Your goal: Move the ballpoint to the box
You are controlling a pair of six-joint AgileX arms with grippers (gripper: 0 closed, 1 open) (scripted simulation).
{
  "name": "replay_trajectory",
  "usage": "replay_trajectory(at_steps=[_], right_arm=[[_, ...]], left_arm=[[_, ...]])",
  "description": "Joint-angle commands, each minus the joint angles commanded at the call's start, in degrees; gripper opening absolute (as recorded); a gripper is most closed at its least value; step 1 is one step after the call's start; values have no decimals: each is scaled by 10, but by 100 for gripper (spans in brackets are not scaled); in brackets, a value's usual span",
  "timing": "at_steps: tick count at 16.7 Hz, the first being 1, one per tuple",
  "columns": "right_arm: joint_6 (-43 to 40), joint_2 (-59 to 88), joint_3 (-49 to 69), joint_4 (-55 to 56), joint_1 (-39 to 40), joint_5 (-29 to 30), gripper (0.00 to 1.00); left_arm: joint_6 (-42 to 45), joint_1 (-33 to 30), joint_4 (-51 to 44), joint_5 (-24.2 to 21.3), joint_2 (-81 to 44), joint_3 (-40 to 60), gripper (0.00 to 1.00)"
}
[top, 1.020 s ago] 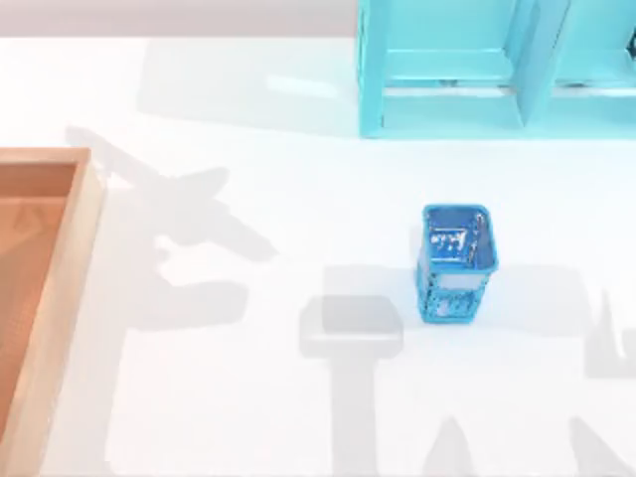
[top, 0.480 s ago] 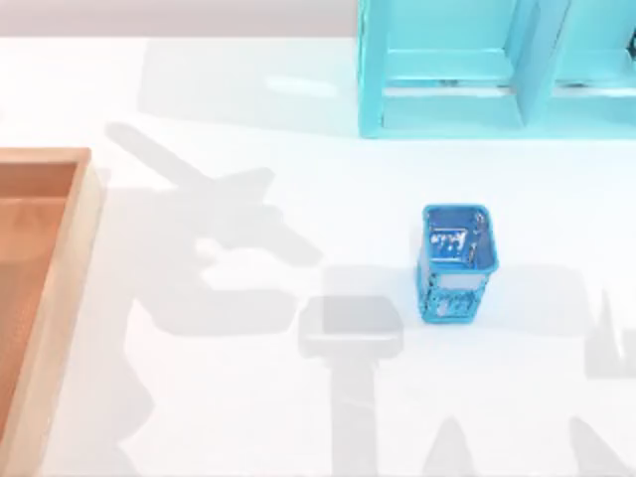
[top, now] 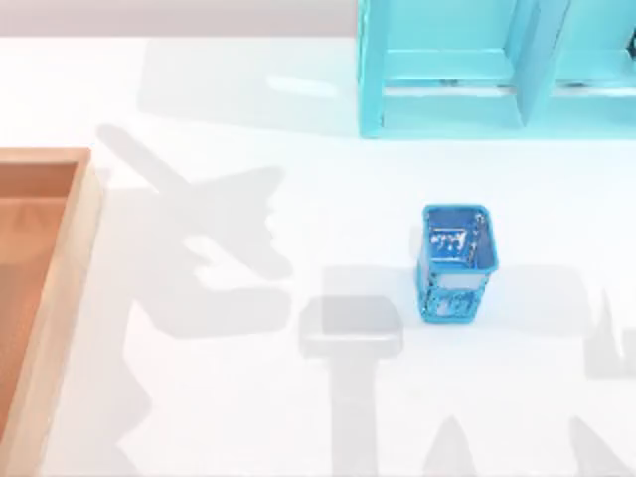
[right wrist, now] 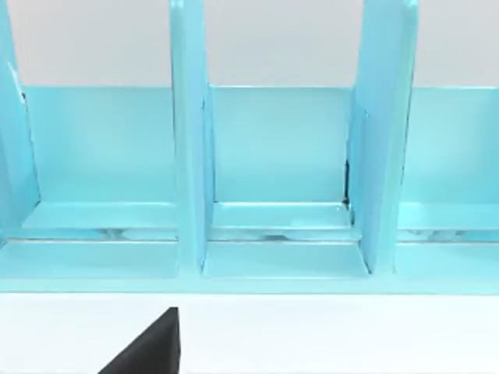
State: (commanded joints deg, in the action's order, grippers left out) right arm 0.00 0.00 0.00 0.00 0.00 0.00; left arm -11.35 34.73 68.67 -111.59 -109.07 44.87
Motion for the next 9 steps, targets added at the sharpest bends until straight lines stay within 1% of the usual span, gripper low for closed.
replay_trajectory(at_steps=[3,4,9], right_arm=[[0,0,0,0,0,0,100],[0,0,0,0,0,0,100],[0,0,0,0,0,0,100]], left_arm=[[0,0,0,0,0,0,98],[0,0,0,0,0,0,100],[0,0,0,0,0,0,100]])
